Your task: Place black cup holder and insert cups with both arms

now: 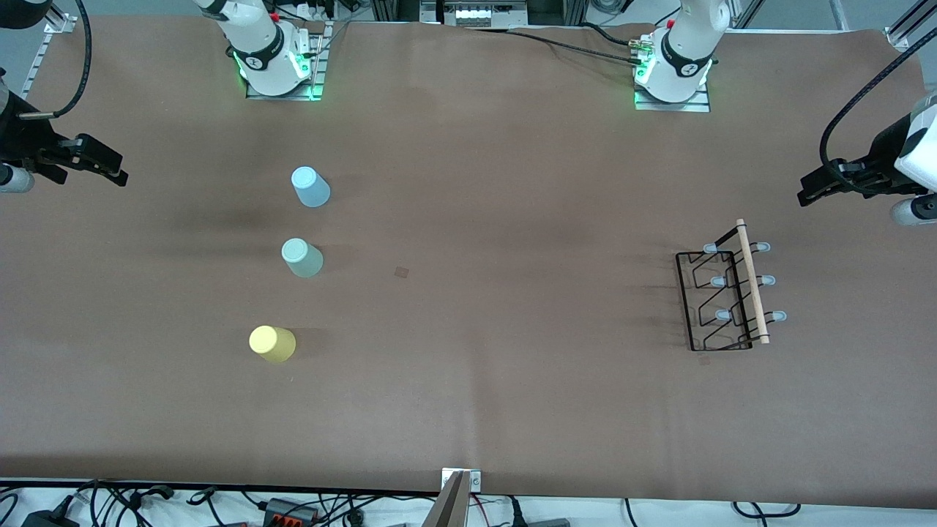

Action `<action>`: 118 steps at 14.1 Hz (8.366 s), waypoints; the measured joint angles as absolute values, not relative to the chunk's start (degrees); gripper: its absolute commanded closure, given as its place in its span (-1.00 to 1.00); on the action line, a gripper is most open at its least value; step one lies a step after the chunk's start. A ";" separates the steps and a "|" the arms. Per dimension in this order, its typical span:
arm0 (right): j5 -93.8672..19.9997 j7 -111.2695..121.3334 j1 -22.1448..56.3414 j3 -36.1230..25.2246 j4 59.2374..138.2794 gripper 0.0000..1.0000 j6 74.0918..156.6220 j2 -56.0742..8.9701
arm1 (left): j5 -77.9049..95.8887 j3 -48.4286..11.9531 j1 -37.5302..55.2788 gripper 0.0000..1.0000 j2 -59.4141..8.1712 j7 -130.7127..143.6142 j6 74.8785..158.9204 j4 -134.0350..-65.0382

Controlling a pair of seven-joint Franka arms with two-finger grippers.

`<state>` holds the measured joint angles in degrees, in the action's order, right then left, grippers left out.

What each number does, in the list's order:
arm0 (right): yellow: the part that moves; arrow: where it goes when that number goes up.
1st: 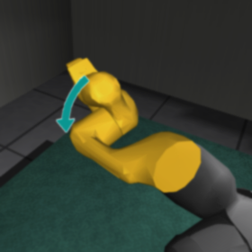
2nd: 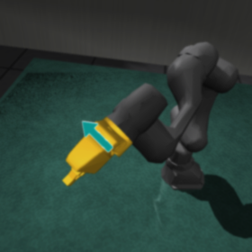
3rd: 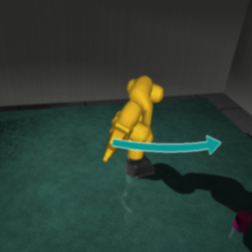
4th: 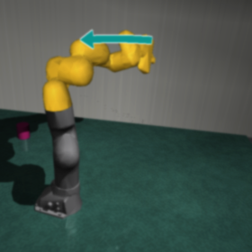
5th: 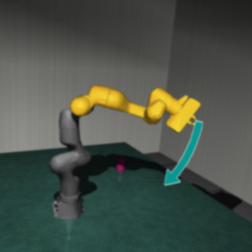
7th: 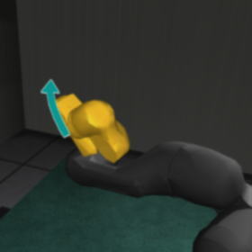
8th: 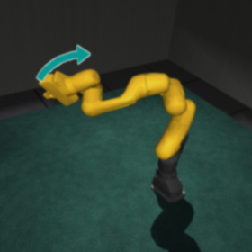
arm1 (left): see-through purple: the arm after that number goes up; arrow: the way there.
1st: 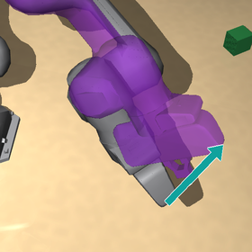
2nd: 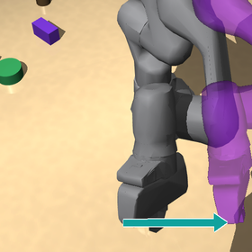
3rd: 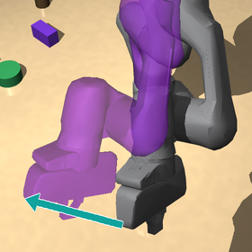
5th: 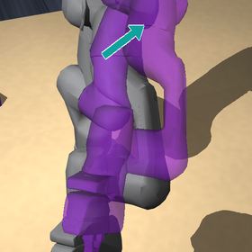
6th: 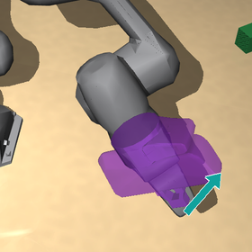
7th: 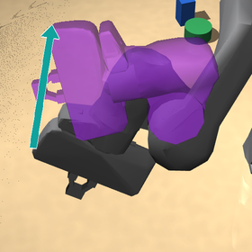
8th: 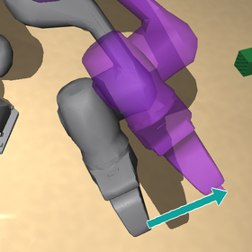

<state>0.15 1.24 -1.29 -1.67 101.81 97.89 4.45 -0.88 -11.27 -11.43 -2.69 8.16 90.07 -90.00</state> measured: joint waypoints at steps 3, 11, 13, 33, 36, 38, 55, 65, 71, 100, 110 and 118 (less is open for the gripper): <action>0.15 1.24 -1.29 -1.67 101.81 -1.00 97.89 4.45 | -0.88 -11.23 -11.55 -1.00 -2.91 8.16 90.08 -90.03; 0.15 1.24 -1.29 -1.67 101.73 -1.00 97.92 4.48 | -0.88 -10.97 -12.01 -1.00 -6.14 8.08 96.57 -90.87; 0.14 1.24 -1.29 -1.66 101.70 -1.00 97.92 4.50 | -0.88 -10.97 -12.01 -1.00 -9.92 8.06 100.64 -91.83; 0.14 1.24 -1.21 -1.51 101.62 -1.00 97.91 4.51 | -0.90 -11.22 -14.46 -0.14 -13.14 4.37 135.55 -117.50; 0.14 1.24 -1.21 -1.51 101.62 -1.00 97.91 4.51 | -0.90 -11.26 -14.45 0.50 -12.97 5.47 135.62 -117.86; 0.14 1.24 -1.21 -1.51 101.62 -1.00 97.91 4.51 | -0.90 -11.30 -14.44 0.60 -12.97 6.05 135.74 -117.95; 0.08 1.06 6.78 -1.10 101.20 -1.00 101.59 -12.72 | -0.73 -23.62 -13.14 1.00 -9.10 10.23 117.94 -107.79; -3.30 -10.78 12.49 -1.05 104.02 -1.00 115.22 -24.73 | -0.58 -29.24 7.98 1.00 -18.97 44.17 110.05 -89.94; -6.98 -13.50 13.16 -1.05 108.43 -1.00 119.47 -26.00 | -0.97 -29.00 15.09 1.00 -29.34 48.01 117.51 -84.39; -18.72 -26.89 19.39 -0.98 86.39 0.37 96.45 -27.40 | -14.40 -27.87 17.17 -1.00 -33.42 58.09 121.74 -79.20; -22.06 -48.41 34.23 -0.78 82.08 0.37 96.75 -27.25 | -14.85 -27.83 -9.35 -1.00 -18.35 28.38 104.33 -75.38; -22.09 -49.24 36.13 -0.87 82.12 0.37 97.83 -31.60 | -14.82 -27.72 -17.39 -1.00 -17.69 6.65 97.56 -70.48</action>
<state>-22.09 -49.24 36.13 -0.87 82.12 97.83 -31.60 -14.82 -27.72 -17.39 -17.69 6.65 97.56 -70.48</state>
